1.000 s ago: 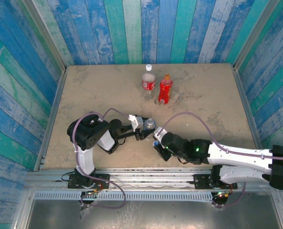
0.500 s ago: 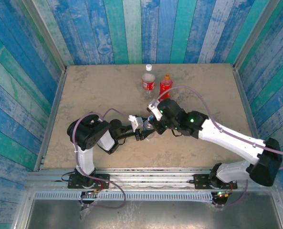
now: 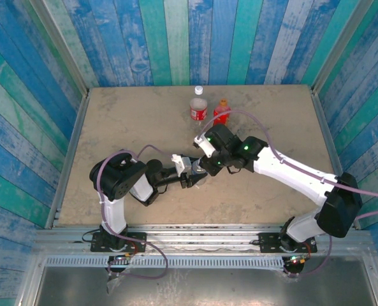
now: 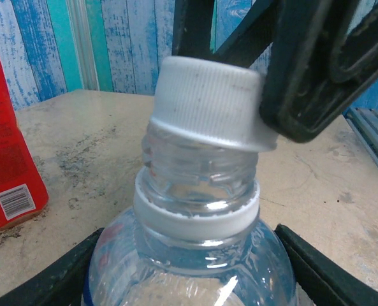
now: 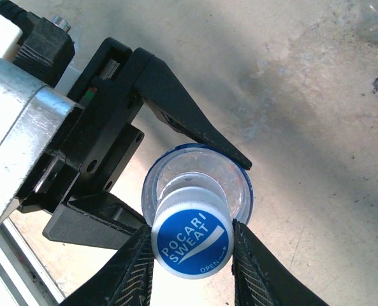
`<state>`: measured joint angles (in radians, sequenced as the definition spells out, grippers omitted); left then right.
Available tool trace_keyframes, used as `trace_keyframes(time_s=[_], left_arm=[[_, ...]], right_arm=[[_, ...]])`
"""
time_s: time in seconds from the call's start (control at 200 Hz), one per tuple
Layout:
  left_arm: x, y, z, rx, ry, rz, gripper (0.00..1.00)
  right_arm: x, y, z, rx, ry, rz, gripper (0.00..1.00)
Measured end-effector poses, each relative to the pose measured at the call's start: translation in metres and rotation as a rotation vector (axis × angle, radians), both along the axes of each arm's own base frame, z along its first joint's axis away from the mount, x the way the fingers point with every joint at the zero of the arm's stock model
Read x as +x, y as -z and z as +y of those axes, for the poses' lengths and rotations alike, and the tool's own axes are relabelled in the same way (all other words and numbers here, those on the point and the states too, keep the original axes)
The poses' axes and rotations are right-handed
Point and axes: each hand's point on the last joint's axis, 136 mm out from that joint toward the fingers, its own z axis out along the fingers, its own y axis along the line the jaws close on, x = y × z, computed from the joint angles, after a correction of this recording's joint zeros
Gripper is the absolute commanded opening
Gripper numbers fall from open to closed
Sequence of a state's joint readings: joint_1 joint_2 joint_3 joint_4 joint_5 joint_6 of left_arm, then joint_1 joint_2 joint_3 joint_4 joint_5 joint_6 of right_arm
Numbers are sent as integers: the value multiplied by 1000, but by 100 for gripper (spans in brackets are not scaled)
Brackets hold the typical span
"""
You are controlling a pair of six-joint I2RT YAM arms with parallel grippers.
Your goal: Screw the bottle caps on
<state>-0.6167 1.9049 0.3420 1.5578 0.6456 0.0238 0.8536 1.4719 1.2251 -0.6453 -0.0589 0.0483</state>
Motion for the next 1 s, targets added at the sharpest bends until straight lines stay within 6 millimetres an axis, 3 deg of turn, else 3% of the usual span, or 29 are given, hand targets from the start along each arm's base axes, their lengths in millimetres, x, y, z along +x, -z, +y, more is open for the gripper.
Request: trace_keyframes(time_s=[0.521, 0.996], left_arm=[[1, 1, 1, 1, -1, 4, 65], [1, 0, 2, 0, 1, 3, 64]], right_arm=[[2, 1, 8, -28, -33, 61, 32], [2, 2, 12, -204, -68, 119, 31]])
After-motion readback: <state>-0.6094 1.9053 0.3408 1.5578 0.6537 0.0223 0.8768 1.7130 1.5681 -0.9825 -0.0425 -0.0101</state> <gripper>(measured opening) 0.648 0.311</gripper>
